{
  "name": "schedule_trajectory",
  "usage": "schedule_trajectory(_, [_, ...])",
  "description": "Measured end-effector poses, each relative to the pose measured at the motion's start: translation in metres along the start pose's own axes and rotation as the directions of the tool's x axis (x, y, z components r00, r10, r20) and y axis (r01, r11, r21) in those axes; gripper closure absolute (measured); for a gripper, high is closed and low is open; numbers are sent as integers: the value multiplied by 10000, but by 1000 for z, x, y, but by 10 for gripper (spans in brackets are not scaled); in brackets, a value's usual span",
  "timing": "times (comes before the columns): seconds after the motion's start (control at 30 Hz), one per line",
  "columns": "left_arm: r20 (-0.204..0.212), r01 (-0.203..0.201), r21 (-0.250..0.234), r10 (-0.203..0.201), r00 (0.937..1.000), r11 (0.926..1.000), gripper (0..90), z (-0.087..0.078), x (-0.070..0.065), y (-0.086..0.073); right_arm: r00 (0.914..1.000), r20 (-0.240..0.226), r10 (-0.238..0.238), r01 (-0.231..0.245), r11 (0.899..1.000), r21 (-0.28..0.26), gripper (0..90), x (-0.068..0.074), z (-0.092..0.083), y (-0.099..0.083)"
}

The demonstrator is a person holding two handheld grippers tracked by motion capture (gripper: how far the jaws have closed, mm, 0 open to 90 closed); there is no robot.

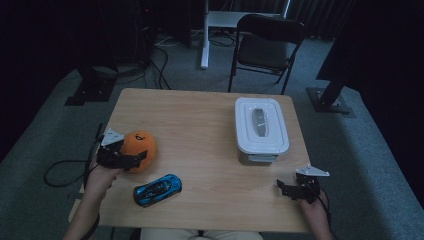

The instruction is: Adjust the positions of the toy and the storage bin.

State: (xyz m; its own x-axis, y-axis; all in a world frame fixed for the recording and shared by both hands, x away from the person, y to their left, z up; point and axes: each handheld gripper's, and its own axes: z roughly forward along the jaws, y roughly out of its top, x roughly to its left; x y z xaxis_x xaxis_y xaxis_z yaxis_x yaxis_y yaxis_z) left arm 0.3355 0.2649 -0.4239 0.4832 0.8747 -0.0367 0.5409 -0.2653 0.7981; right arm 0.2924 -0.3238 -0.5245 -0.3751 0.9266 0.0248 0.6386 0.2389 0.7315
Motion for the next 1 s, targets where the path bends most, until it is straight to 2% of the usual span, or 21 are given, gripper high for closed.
schedule_trajectory(0.07, [144, -140, 105, 138, 9998, 9998, 5, 8, -5, 3, 9996, 296, -19, 24, 9999, -155, 115, -3, -3, 2])
schedule_trajectory(0.17, [398, -350, 246, 340, 9986, 9991, 5, 21, -14, 8, 9988, 481, 95, -85, 9998, -204, 115, -11, -4, 6])
schedule_trajectory(0.37, [904, -644, 363, 609, 9940, 9973, 5, 45, -30, 19, 9985, 521, 167, -157, 9997, -186, 115, -23, 0, 15])
schedule_trajectory(0.43, [811, -837, 448, 799, 9935, 9955, 5, 54, -36, 22, 9982, 578, 163, -148, 9995, -262, 116, -26, 1, 20])
schedule_trajectory(0.53, [1028, -956, 364, 915, 9905, 9948, 5, 68, -44, 27, 9970, 769, 76, -46, 9993, -382, 116, -28, 4, 26])
schedule_trajectory(0.83, [1553, -1284, 708, 1162, 9810, 9892, 5, 107, -62, 39, 9960, 854, 273, -234, 9986, -465, 116, -38, 18, 35])
schedule_trajectory(0.93, [1530, -1244, 682, 1128, 9818, 9899, 5, 120, -69, 44, 9953, 946, 225, -183, 9988, -450, 116, -40, 20, 37])
schedule_trajectory(1.0, [1665, -1261, 714, 1128, 9796, 9894, 5, 127, -73, 46, 9951, 954, 273, -228, 9986, -485, 116, -42, 22, 39])
